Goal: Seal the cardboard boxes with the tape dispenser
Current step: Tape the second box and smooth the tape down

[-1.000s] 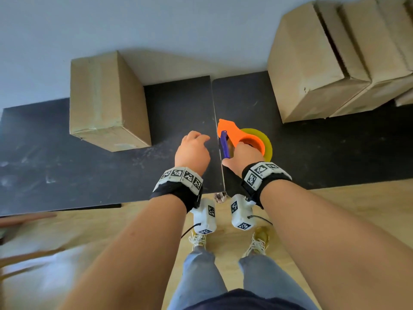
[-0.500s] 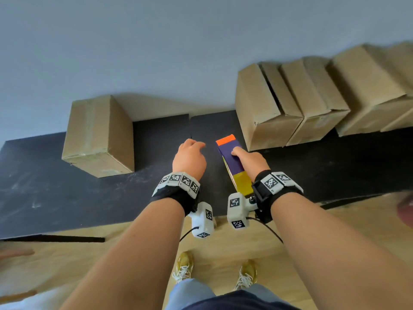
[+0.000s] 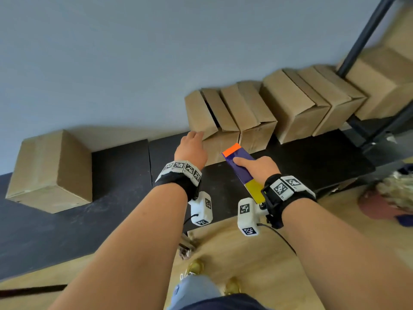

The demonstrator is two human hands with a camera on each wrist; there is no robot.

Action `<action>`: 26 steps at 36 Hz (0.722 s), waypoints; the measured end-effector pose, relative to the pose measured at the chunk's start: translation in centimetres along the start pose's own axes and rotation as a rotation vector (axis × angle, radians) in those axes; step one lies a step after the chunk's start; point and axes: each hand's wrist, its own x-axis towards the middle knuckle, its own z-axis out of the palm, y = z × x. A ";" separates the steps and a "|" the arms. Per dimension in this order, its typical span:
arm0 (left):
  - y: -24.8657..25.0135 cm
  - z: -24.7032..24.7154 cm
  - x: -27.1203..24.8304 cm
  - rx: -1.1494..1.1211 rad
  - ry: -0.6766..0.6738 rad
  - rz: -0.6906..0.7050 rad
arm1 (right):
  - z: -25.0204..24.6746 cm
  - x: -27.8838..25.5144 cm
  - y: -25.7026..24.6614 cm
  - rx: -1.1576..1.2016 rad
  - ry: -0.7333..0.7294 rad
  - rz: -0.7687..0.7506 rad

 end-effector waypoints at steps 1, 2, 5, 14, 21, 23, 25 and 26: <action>0.7 0.1 0.6 0.015 -0.011 0.022 | -0.5 0.3 0.3 0.001 0.013 0.008; 1.3 0.2 1.2 0.031 -0.024 0.047 | -0.9 0.5 0.5 0.007 0.025 0.016; 2.7 0.8 3.3 0.104 -0.086 0.108 | -1.8 1.2 1.2 0.039 0.054 0.051; 2.7 3.2 6.2 0.286 -0.246 0.155 | -1.7 2.7 3.0 0.108 0.076 0.118; 1.4 3.0 5.3 0.307 -0.234 0.138 | -1.1 2.8 2.5 0.143 0.083 0.133; 1.0 2.7 4.7 0.317 -0.232 0.106 | -1.1 2.6 2.0 0.149 0.080 0.126; 0.4 2.4 3.8 0.326 -0.222 0.073 | -1.3 2.3 1.4 0.150 0.076 0.106; 0.2 2.1 3.2 0.331 -0.210 0.057 | -1.4 2.1 1.0 0.151 0.076 0.091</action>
